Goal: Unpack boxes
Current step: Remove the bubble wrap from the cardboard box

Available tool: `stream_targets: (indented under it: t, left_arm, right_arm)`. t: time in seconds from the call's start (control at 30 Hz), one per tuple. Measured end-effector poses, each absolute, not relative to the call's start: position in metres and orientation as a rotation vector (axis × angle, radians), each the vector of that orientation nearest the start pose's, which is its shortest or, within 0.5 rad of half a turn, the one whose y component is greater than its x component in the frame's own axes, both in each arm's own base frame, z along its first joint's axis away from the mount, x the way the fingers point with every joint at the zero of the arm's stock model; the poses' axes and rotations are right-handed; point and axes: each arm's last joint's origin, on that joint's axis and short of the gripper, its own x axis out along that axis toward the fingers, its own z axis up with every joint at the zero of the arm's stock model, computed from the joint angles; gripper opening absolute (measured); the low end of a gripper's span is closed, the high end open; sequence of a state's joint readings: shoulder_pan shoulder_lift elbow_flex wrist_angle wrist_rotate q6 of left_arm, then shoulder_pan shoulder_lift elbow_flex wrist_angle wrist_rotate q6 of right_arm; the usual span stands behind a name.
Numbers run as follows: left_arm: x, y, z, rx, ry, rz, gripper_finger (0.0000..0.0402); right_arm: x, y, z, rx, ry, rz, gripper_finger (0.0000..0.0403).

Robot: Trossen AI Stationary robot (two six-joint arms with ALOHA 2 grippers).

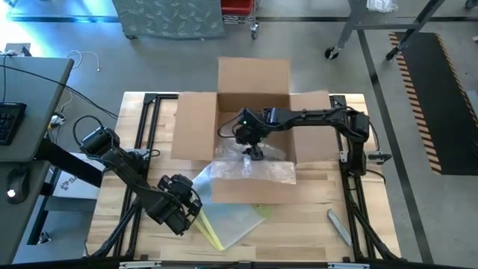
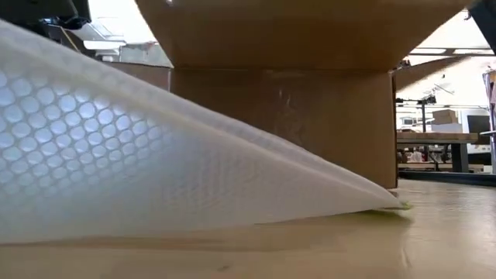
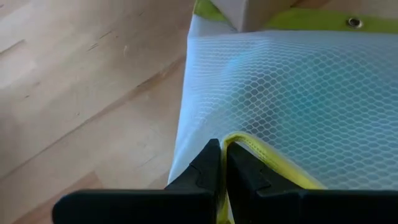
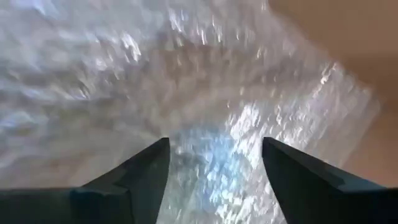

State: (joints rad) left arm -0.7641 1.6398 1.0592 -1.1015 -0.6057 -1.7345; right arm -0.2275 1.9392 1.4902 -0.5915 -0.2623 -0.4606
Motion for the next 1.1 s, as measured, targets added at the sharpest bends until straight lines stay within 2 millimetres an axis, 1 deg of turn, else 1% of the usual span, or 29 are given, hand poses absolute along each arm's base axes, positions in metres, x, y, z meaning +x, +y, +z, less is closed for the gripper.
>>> stream_targets:
  t: [0.07, 0.13, 0.2, 0.27, 0.3, 0.33, 0.37, 0.4, 0.47, 0.53, 0.6, 0.67, 0.73, 0.8, 0.87, 0.97, 1.03, 1.1]
  left_arm:
    - [0.203, -0.172, 0.192, -0.441, 0.892, 0.876, 0.0]
    - [0.203, -0.173, 0.191, -0.448, 0.902, 0.876, 0.0]
    - [0.203, -0.173, 0.191, -0.45, 0.911, 0.876, 0.0]
    - [0.202, -0.173, 0.191, -0.453, 0.919, 0.875, 0.0]
    - [0.202, -0.173, 0.191, -0.456, 0.93, 0.875, 0.0]
    - [0.202, -0.173, 0.191, -0.458, 0.948, 0.873, 0.0]
    - [0.201, -0.174, 0.191, -0.464, 0.972, 0.873, 0.0]
    - [0.2, -0.173, 0.19, -0.467, 0.994, 0.877, 0.0]
    - [0.199, -0.173, 0.19, -0.465, 1.009, 0.889, 0.0]
    - [0.198, -0.172, 0.191, -0.453, 1.006, 0.894, 0.0]
    - [0.198, -0.171, 0.191, -0.43, 1.006, 0.889, 0.0]
    - [0.198, -0.171, 0.192, -0.406, 1.014, 0.874, 0.0]
    - [0.198, -0.171, 0.192, -0.391, 1.013, 0.873, 0.0]
    - [0.198, -0.169, 0.192, -0.365, 0.981, 0.88, 0.0]
    - [0.199, -0.168, 0.193, -0.345, 0.941, 0.88, 0.0]
    - [0.199, -0.168, 0.194, -0.341, 0.914, 0.884, 0.0]
    - [0.199, -0.168, 0.194, -0.342, 0.911, 0.883, 0.0]
    - [0.199, -0.168, 0.194, -0.342, 0.91, 0.883, 0.0]
  right_arm:
    - [0.403, -0.087, 0.215, -0.155, 0.962, 0.238, 0.0211]
    - [0.404, -0.091, 0.219, -0.133, 0.953, 0.191, 0.017]
    - [0.407, -0.093, 0.229, -0.11, 0.928, 0.16, 0.0114]
    - [0.407, -0.094, 0.24, -0.089, 0.912, 0.14, 0.005]
    - [0.406, -0.094, 0.243, -0.085, 0.91, 0.138, 0.0026]
    - [0.406, -0.094, 0.249, -0.073, 0.894, 0.117, 0.0014]
    - [0.406, -0.094, 0.255, -0.056, 0.872, 0.07, 0.0013]
    - [0.404, -0.093, 0.266, -0.047, 0.839, 0.04, 0.0013]
    - [0.395, -0.091, 0.294, -0.055, 0.768, 0.02, 0.0006]
    - [0.381, -0.088, 0.319, -0.075, 0.712, 0.043, 0.0002]
    - [0.367, -0.084, 0.333, -0.056, 0.71, 0.107, 0.0006]
    - [0.355, -0.076, 0.34, -0.011, 0.719, 0.207, 0.0013]
    - [0.348, -0.066, 0.349, 0.032, 0.704, 0.279, 0.0026]
    - [0.346, -0.054, 0.351, 0.059, 0.72, 0.317, 0.0051]
    - [0.345, -0.04, 0.345, 0.055, 0.778, 0.357, 0.0087]
    - [0.349, -0.014, 0.338, -0.024, 0.813, 0.443, 0.016]
    - [0.35, 0.007, 0.336, -0.134, 0.809, 0.499, 0.0213]
    - [0.352, 0.028, 0.333, -0.279, 0.822, 0.479, 0.0259]
